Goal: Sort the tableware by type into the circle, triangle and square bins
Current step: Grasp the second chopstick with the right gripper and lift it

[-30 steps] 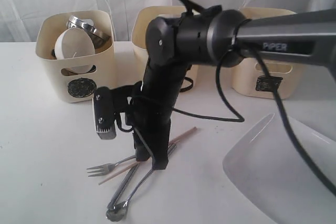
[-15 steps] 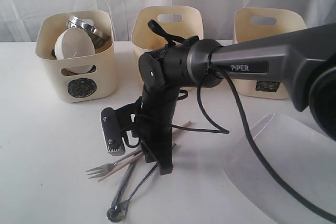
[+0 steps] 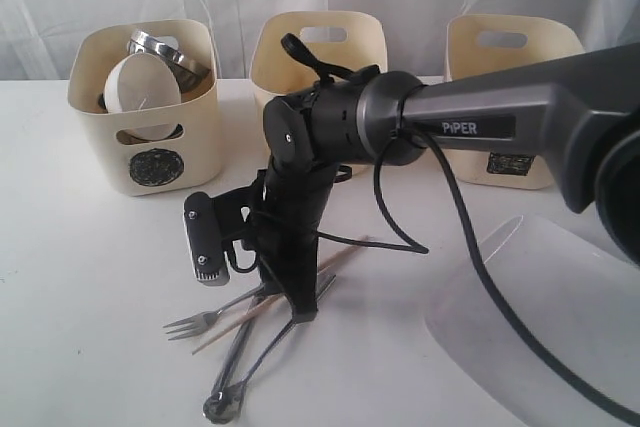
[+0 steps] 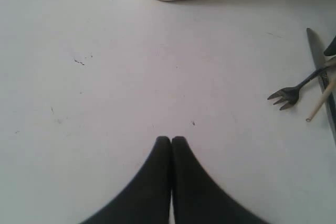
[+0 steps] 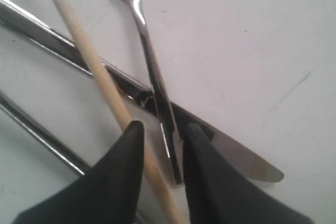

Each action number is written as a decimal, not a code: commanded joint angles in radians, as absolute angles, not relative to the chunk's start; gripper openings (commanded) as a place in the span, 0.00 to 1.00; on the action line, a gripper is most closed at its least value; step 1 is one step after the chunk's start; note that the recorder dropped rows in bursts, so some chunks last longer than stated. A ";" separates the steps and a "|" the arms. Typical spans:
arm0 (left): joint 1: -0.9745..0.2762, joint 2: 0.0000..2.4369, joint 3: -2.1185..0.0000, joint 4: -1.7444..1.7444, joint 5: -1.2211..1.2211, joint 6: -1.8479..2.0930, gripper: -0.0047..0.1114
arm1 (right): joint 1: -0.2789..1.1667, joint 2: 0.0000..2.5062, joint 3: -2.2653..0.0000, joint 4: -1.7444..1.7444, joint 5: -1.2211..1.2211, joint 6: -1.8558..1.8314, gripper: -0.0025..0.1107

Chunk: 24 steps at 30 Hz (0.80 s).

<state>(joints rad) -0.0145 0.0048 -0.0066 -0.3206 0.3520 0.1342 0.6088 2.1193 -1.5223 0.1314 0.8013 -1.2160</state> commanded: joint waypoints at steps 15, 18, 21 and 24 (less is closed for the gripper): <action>-0.012 0.000 0.000 -0.330 0.382 0.133 0.04 | 0.609 2.132 -1.522 0.137 0.885 -1.214 0.30; -0.012 0.000 0.000 -0.330 0.382 0.133 0.04 | 0.609 2.147 -1.522 0.137 0.881 -1.214 0.30; -0.012 0.000 0.000 -0.330 0.382 0.133 0.04 | 0.609 2.165 -1.522 0.137 0.890 -1.214 0.30; -0.012 0.000 0.000 -0.330 0.382 0.133 0.04 | 0.609 2.168 -1.522 0.141 0.894 -1.214 0.29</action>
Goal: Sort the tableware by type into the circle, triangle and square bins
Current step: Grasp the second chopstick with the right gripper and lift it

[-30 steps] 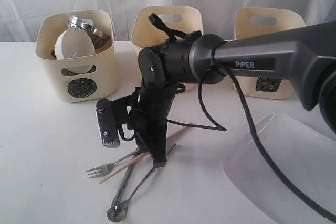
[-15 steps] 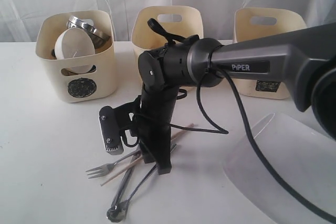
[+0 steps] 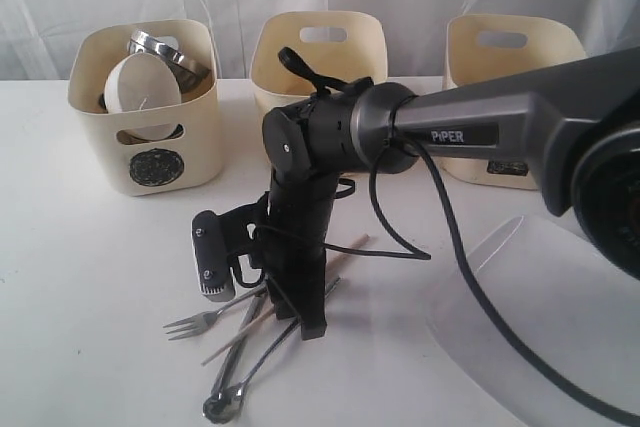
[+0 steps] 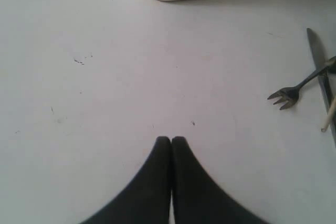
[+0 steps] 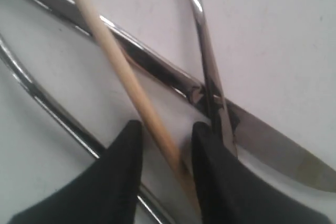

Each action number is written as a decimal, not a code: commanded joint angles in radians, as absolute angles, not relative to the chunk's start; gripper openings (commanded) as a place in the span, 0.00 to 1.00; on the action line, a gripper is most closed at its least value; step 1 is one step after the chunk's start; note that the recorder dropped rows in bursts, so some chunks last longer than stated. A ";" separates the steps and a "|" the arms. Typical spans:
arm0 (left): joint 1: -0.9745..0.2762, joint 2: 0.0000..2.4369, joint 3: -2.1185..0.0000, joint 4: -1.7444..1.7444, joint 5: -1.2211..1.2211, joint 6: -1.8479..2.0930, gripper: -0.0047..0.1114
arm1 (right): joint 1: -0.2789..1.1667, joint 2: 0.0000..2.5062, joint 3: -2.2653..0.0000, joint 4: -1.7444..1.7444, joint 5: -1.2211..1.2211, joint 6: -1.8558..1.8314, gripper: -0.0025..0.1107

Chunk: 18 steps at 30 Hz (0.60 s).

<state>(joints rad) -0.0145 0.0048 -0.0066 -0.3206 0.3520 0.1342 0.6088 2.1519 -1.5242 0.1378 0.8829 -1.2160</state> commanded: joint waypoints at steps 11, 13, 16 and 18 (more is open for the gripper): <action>-0.012 0.000 0.000 -0.330 0.382 0.133 0.04 | 0.609 2.125 -1.522 0.139 0.922 -1.214 0.02; -0.012 0.000 0.000 -0.330 0.382 0.133 0.04 | 0.609 2.101 -1.524 0.139 0.920 -1.214 0.02; -0.012 0.000 0.000 -0.330 0.382 0.133 0.04 | 0.609 2.041 -1.525 0.139 0.907 -1.224 0.02; -0.012 0.000 0.000 -0.330 0.382 0.133 0.04 | 0.609 1.986 -1.525 0.139 0.871 -1.226 0.02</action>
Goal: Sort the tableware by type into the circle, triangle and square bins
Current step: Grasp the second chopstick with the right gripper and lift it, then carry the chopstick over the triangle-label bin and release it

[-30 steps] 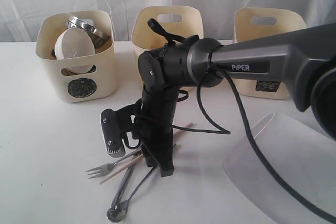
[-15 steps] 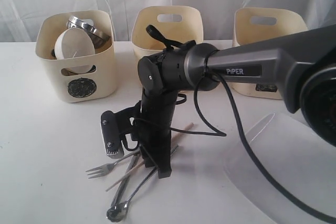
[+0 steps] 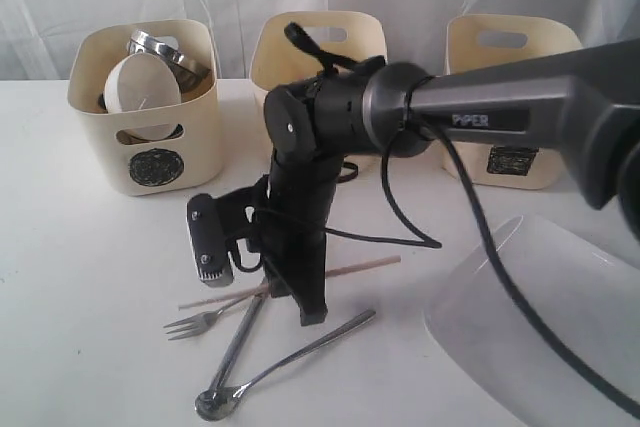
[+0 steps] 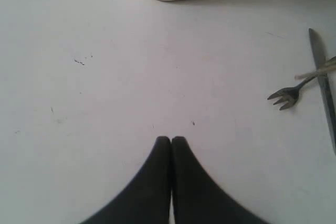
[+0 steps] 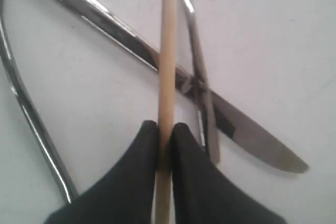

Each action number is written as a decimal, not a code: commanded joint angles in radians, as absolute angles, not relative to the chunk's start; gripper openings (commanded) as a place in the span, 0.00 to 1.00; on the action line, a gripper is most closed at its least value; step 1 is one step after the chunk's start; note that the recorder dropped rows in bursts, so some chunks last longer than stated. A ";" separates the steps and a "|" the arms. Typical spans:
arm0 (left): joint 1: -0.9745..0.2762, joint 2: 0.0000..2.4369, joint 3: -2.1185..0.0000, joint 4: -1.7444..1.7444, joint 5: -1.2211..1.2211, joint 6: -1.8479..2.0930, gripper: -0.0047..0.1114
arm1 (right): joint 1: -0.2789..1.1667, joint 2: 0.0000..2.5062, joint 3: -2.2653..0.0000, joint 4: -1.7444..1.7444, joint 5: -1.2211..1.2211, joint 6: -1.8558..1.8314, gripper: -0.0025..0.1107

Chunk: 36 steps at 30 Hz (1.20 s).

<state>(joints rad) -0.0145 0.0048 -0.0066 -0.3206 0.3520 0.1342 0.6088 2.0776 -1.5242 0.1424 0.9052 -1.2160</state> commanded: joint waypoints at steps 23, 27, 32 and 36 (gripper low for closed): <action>-0.012 0.000 0.000 -0.330 0.382 0.133 0.04 | 0.500 1.791 -1.277 0.291 -0.587 -0.347 0.02; -0.012 0.000 0.000 -0.330 0.382 0.133 0.04 | 0.487 1.829 -1.225 0.420 -0.909 -0.282 0.02; -0.012 0.000 0.000 -0.330 0.382 0.133 0.04 | 0.436 1.904 -1.226 0.470 -0.949 -0.210 0.02; -0.012 0.000 0.000 -0.330 0.382 0.133 0.04 | 0.385 1.992 -1.281 0.451 -0.949 -0.137 0.02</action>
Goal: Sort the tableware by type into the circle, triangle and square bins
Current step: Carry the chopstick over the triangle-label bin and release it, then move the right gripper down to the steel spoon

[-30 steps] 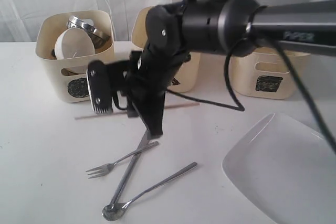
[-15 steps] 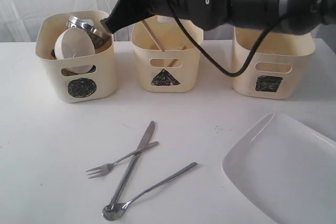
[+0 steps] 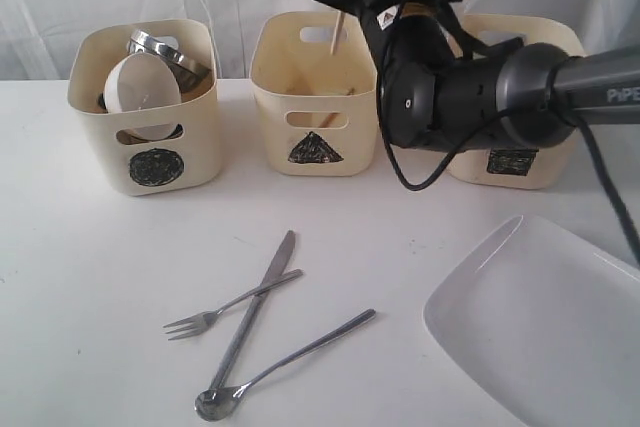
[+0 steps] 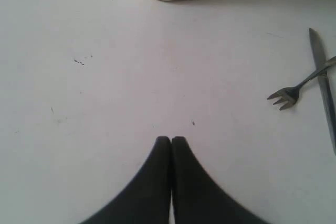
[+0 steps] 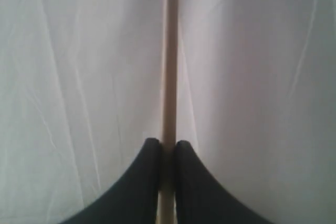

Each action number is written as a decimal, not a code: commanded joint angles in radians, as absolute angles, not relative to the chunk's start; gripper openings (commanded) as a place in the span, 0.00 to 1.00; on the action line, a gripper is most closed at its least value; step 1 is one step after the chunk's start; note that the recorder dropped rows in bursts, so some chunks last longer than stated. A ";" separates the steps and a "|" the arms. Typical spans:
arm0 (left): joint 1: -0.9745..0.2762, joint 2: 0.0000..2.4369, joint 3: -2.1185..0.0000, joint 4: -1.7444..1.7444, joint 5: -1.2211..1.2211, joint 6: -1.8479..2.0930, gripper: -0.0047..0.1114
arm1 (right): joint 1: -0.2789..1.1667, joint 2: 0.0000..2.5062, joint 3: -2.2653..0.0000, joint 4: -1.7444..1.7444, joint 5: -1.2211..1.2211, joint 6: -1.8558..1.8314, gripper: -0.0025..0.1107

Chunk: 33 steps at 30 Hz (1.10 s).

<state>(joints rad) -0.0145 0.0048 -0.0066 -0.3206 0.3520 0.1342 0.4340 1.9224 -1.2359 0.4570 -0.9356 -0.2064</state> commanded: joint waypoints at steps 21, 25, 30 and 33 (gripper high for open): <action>-0.012 0.000 0.000 -0.330 0.382 0.133 0.04 | 0.268 2.135 -1.642 0.230 -0.468 -0.067 0.37; -0.012 0.000 0.000 -0.330 0.382 0.133 0.04 | 0.268 2.055 -1.642 0.230 -0.212 0.041 0.34; -0.012 0.000 0.000 -0.330 0.382 0.133 0.04 | 0.268 1.922 -1.642 0.218 0.294 -0.095 0.02; -0.012 0.000 0.000 -0.330 0.382 0.133 0.04 | 0.272 1.870 -1.634 0.208 0.561 -0.303 0.02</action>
<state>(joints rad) -0.0145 0.0048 -0.0066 -0.3223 0.3520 0.1342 0.2785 1.9042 -1.6373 0.2232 0.3635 -0.1745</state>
